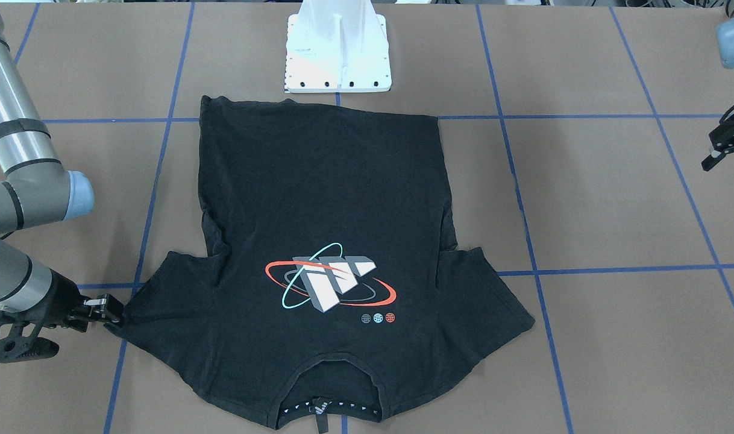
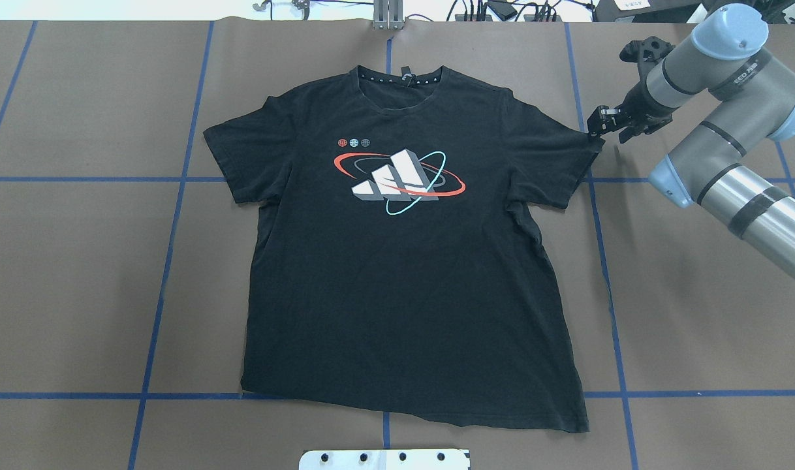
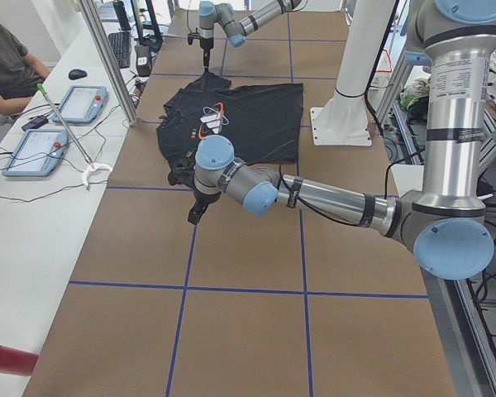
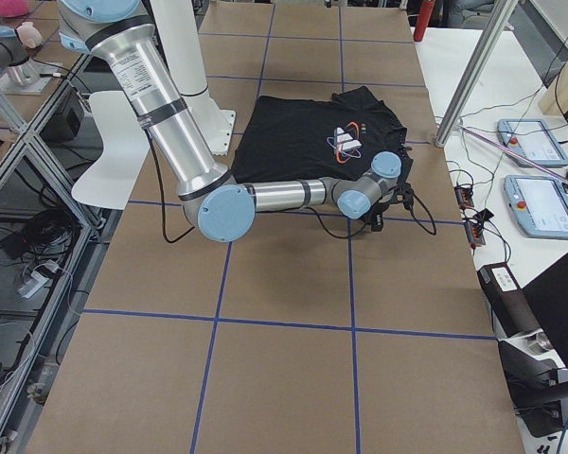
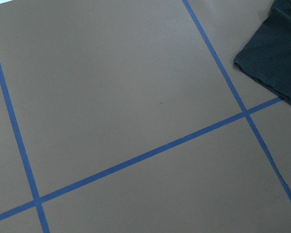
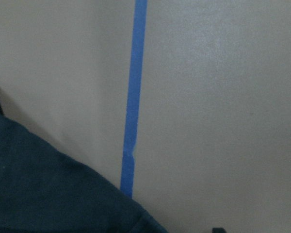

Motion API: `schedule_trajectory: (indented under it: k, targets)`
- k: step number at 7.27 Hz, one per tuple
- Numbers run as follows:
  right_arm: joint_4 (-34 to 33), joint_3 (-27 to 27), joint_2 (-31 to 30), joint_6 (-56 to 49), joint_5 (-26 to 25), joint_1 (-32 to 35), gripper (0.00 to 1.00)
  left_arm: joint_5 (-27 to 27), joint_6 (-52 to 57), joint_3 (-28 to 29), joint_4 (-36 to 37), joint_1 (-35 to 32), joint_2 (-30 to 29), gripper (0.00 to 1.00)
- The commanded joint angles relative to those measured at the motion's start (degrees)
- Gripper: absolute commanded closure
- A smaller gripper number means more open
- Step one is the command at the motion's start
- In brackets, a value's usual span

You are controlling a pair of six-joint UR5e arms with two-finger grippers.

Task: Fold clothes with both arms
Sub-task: 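Move the right gripper toward the shirt's sleeve nearest it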

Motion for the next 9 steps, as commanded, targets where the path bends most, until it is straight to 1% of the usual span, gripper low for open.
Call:
schedule_trajectory:
  k: [1,2,3,4,5,8,9]
  targets:
    - [0.0,-0.1,-0.3,0.0,-0.1,-0.8,0.34,0.0,-0.4,0.0,-0.3,0.0,0.0,0.01]
    - [0.0,0.0,-0.4,0.0,-0.5,-0.9,0.36,0.0,-0.3,0.0,-0.3,0.0,0.1,0.01]
    - [0.0,0.0,-0.3,0.0,-0.5,-0.9,0.55,0.1,-0.3,0.0,-0.3,0.0,0.1,0.01]
    - [0.0,0.0,-0.3,0.0,-0.5,-0.9,0.81,0.1,-0.3,-0.1,-0.3,0.0,0.1,0.01]
    - [-0.1,0.0,-0.2,0.0,-0.5,-0.9,1.00,0.1,-0.3,-0.5,-0.2,0.0,0.1,0.01]
    - [-0.1,0.6,0.2,0.0,-0.2,-0.5,1.00,0.1,-0.4,-0.5,-0.2,0.0,0.2,0.01]
    - [-0.5,4.7,-0.6,0.2,1.9,0.6,1.00,0.1,-0.3,-0.5,-0.3,0.0,0.2,0.01]
